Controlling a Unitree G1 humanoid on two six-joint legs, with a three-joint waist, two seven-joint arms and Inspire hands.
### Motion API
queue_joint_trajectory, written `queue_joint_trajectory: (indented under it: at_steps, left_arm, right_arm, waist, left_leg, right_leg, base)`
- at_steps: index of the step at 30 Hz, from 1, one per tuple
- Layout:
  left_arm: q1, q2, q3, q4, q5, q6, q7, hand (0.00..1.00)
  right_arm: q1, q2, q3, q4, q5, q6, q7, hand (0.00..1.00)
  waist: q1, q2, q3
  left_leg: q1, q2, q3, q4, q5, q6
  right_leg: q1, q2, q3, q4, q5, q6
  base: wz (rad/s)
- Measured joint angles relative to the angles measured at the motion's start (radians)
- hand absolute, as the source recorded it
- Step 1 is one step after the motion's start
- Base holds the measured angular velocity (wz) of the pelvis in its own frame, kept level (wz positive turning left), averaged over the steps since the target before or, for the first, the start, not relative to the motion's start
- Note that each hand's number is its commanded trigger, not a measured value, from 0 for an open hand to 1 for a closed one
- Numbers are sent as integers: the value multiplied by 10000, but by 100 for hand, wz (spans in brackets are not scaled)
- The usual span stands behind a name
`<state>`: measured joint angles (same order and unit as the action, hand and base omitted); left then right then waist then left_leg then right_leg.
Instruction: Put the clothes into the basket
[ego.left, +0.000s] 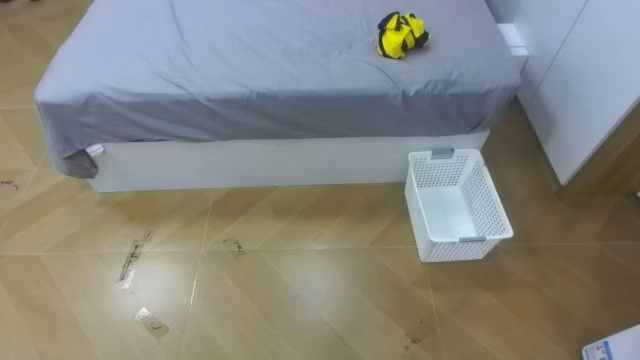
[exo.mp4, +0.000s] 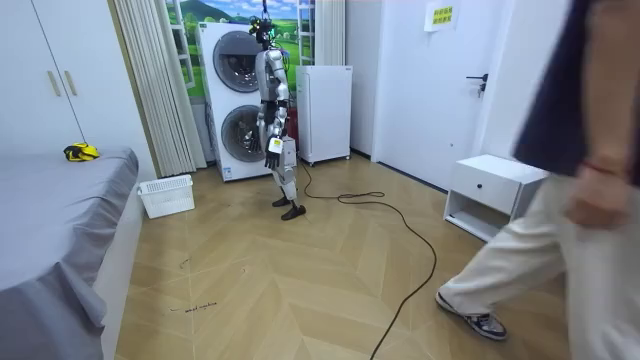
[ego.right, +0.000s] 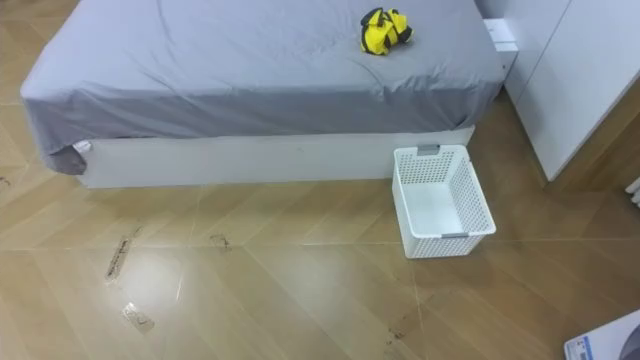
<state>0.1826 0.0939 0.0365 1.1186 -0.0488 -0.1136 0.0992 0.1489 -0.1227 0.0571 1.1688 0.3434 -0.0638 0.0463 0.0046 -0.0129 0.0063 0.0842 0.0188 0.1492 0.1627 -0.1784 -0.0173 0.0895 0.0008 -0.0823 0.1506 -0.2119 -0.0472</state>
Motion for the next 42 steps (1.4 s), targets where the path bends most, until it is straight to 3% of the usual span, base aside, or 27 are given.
queue_joint_trajectory:
  at_steps: [18, 25, 28, 31, 32, 33, 34, 35, 36, 37, 39, 40, 42]
  left_arm:
    - [-13, 1, 39, 9, -19, 55, -60, 0]
    - [11, -43, 51, 14, -1173, 295, -43, 0]
    - [25, -12, 445, -21, -1374, 286, -22, 0]
    - [79, 46, 624, -175, -1918, 284, -22, 0]
    - [72, 65, 629, -183, -2375, 249, -29, 0]
    - [76, 36, 593, -183, -2736, 224, -31, 0]
    - [69, 15, 558, -193, -2898, 200, -33, 0]
    - [43, 3, 493, -309, -3304, 180, -32, 0]
    - [110, 0, 495, -394, -3570, 82, -23, 0]
    - [130, 1, 502, -383, -3650, 14, -2, 0]
    - [434, 64, 521, -361, -3812, -46, 110, 0]
    - [526, 73, 505, -327, -3811, -34, 168, 0]
    - [770, 44, 510, -250, -3783, -8, 175, 0]
  right_arm:
    - [84, 6, -32, 76, 5, 8, 20, 0]
    - [-35, 4, -112, 201, 140, 240, 232, 0]
    - [-102, 25, -110, 215, 258, 307, 442, 0]
    - [-125, 10, -115, 285, 309, 318, 639, 0]
    - [-124, -7, -103, 295, 369, 317, 652, 0]
    - [-52, -34, -118, 305, 555, 326, 616, 0]
    - [-53, -52, -119, 317, 643, 347, 589, 0]
    - [-111, -60, -121, 312, 792, 367, 573, 0]
    - [-145, -55, -114, 285, 798, 367, 582, 0]
    - [-146, -58, -111, 287, 800, 371, 589, 0]
    - [-140, -75, -101, 315, 763, 454, 589, 0]
    - [-139, -80, -101, 317, 733, 450, 583, 0]
    - [-90, -77, -125, 299, 709, 462, 545, 0]
  waist:
    - [0, 9, -10]
    - [19, 14, -4]
    - [54, 24, -13]
    - [92, -47, -27]
    - [116, -81, 58]
    - [60, -60, 31]
    - [55, -69, 31]
    - [53, -81, 30]
    - [120, -150, 3]
    - [230, -144, 10]
    - [291, -152, 17]
    - [251, -129, 31]
    - [301, -242, 31]
  left_leg:
    - [29, 3, 10, -11, 0, 0]
    - [78, 122, 174, 340, -218, -98]
    - [-776, 577, 621, 2382, -847, -181]
    - [-1474, 963, 775, 4179, -864, -155]
    - [-2102, 1184, 647, 5352, -808, 18]
    - [-2546, 956, 448, 5561, -972, 252]
    - [-2777, 808, 388, 5351, -1021, 334]
    - [-3323, 440, 387, 4569, -989, 328]
    - [-3889, 154, 395, 3417, -692, 87]
    - [-4090, 92, 375, 2740, -434, -4]
    - [-4621, 43, 383, 837, 902, -38]
    - [-4697, 59, 387, 460, 1183, -10]
    - [-4892, -19, 579, 271, 2585, 316]
  right_leg:
    - [5, 0, 16, -2, 0, 0]
    - [90, 62, -10, 97, -111, -62]
    - [-217, 186, -26, 933, -587, -203]
    - [-161, 238, 89, 1157, -753, -381]
    - [-11, 393, 286, 1276, -844, -486]
    - [141, 387, 320, 1277, -955, -538]
    - [175, 329, 321, 1292, -1024, -560]
    - [174, 231, 358, 1326, -1164, -601]
    - [160, 119, 399, 1393, -1297, -593]
    - [142, 94, 452, 1409, -1362, -588]
    - [518, -40, 790, 1383, -1690, -407]
    - [619, -77, 845, 1380, -1829, -385]
    - [1129, -416, 1112, 1112, -2256, -157]
  base:
    - [0]
    - [-4]
    - [-1]
    - [-12]
    - [4]
    - [7]
    - [0]
    - [-21]
    - [-34]
    - [-51]
    - [-47]
    - [-28]
    - [-28]
